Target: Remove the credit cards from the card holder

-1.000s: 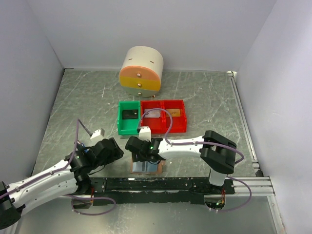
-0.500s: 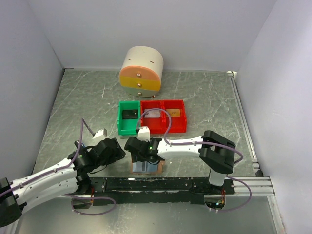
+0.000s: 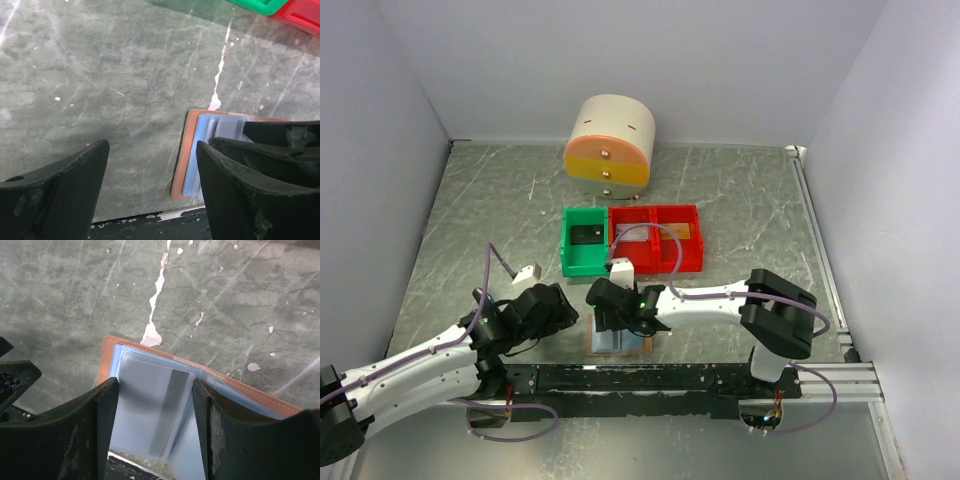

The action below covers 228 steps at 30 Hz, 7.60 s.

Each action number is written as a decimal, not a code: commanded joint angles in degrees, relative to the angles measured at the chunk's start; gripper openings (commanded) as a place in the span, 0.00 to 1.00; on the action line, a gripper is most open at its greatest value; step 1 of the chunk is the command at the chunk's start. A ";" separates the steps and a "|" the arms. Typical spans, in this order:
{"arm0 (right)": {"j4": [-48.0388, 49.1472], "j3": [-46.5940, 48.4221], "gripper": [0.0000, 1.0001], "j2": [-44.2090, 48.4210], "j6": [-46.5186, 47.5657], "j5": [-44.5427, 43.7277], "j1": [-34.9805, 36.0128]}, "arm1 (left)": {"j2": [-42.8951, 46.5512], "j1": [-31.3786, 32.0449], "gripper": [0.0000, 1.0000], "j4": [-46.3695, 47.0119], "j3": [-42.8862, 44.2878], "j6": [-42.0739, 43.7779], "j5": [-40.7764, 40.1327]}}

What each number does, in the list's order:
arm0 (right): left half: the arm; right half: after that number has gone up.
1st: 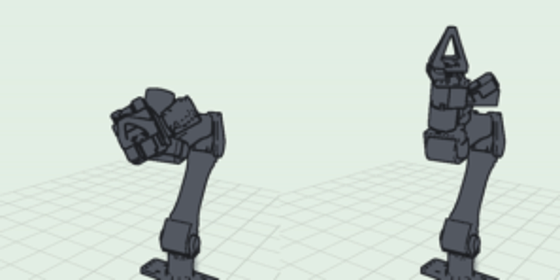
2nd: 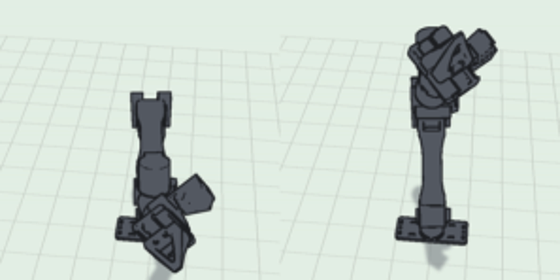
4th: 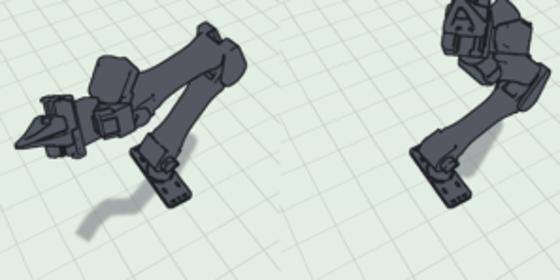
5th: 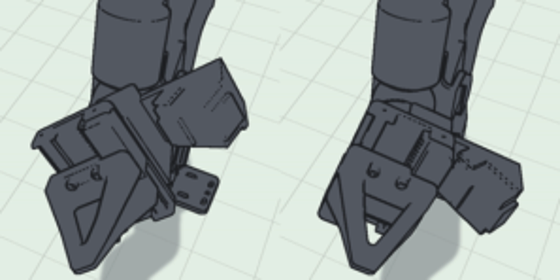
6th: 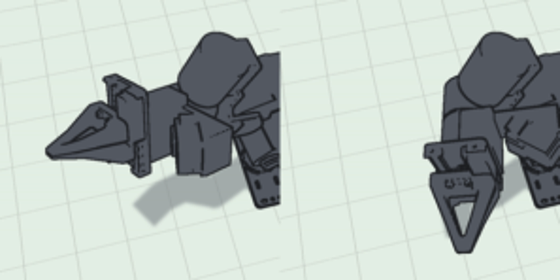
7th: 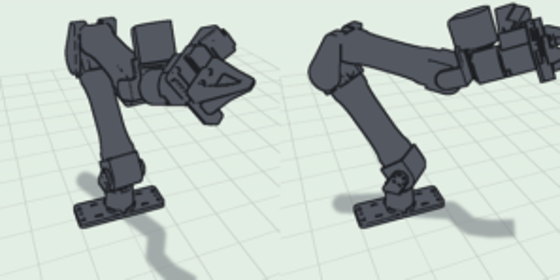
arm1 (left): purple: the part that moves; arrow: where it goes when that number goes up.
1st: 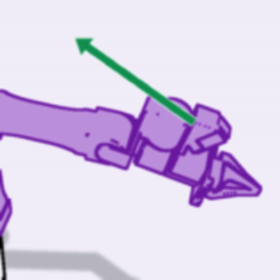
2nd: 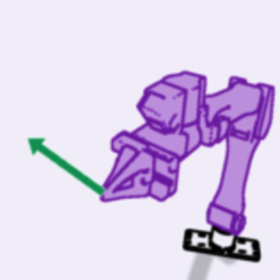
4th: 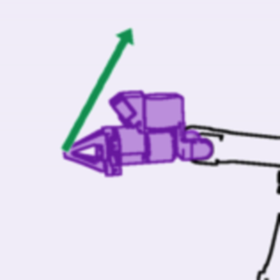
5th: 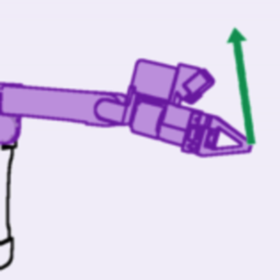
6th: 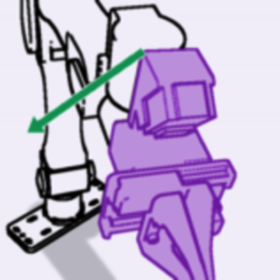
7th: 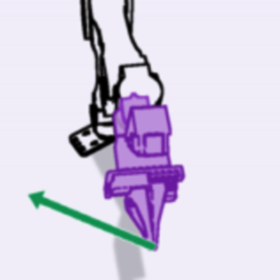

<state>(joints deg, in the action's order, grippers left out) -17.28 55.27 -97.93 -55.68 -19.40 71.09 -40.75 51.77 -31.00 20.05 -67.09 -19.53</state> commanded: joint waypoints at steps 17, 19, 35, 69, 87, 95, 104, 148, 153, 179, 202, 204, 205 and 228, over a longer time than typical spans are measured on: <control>16.04 -14.40 0.55 5.00 -2.31 14.63 -6.11 | 3.75 -0.38 0.79 16.17 -2.89 9.24 17.02; 16.29 -14.86 0.54 5.31 -2.80 14.59 -6.37 | 4.74 -0.44 0.78 17.73 -4.29 9.41 19.23; 18.73 -17.38 0.53 6.54 -3.90 16.15 -7.42 | -4.95 -0.35 0.47 41.79 -12.07 7.97 31.58; 8.64 -29.01 0.67 45.75 -4.51 1.97 -9.02 | -21.19 6.51 0.64 41.55 0.52 13.74 27.70; 12.07 -33.21 0.56 56.50 -3.81 4.87 -9.01 | -22.41 10.24 0.71 30.55 8.45 13.02 18.03; 14.51 -27.90 0.37 43.93 -1.95 11.37 -9.02 | -12.06 10.21 0.71 15.03 6.71 7.24 7.59; 21.14 -27.02 0.23 29.74 -0.98 19.95 -8.89 | -5.03 10.18 0.70 14.14 3.16 4.44 8.30; 19.04 -38.86 0.22 26.53 -8.19 12.38 -8.98 | -31.14 10.13 0.30 48.68 -1.07 3.67 20.84; 20.28 -40.11 0.22 25.70 -9.26 12.47 -9.02 | -30.83 10.17 0.22 54.73 -4.74 0.22 21.00; 16.21 -39.45 0.24 29.68 -9.27 11.26 -8.99 | -28.89 10.19 0.07 41.07 0.05 3.36 18.83; 14.94 -27.46 0.28 24.33 -5.26 13.80 -8.96 | -28.94 10.17 0.07 40.38 0.86 3.85 19.30; 12.01 -27.08 0.28 22.05 -7.02 11.14 -8.99 | -28.88 10.21 0.07 40.51 0.97 4.40 19.69; 11.74 -27.40 0.28 21.25 -7.31 10.91 -8.97 | -28.68 10.20 0.07 40.20 1.03 4.56 19.79; 14.05 -33.87 0.28 21.67 -9.17 10.77 -9.25 | -24.71 10.17 0.08 43.08 -2.92 1.63 18.84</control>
<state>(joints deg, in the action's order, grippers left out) 5.08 24.21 -75.48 -65.65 -6.28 62.15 -67.02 61.60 10.72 17.30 -63.68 0.10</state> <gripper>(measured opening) 0.274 0.112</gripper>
